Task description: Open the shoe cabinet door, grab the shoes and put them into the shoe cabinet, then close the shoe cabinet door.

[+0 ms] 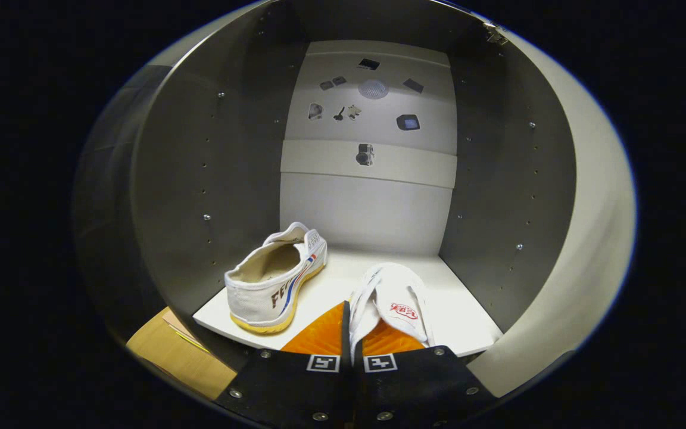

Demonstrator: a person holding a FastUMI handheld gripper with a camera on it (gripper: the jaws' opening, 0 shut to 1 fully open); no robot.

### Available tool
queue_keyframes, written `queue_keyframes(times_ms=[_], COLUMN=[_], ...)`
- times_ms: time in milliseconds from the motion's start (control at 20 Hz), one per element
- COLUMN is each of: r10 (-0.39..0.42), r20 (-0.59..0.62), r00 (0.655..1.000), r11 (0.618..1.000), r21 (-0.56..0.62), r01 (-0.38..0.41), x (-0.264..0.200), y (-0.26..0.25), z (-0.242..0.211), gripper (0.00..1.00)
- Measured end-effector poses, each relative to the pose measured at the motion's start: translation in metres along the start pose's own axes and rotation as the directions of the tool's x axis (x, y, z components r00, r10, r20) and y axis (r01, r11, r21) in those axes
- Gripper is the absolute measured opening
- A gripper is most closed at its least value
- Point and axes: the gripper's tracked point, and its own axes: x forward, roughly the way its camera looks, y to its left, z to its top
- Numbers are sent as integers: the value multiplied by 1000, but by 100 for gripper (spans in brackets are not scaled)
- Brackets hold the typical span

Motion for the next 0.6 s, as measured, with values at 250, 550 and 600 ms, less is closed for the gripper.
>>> queue_keyframes(times_ms=[250, 550, 600], r10=[8, 28, 35], r20=[-38, -68, -69], r00=[999, 997, 997], r11=[999, 999, 998], r21=[-35, -42, -42], r01=[-9, -31, -38], x=[40, 77, 85], y=[-6, -11, -11], z=[6, 15, 18], gripper=[0, 0, 0])
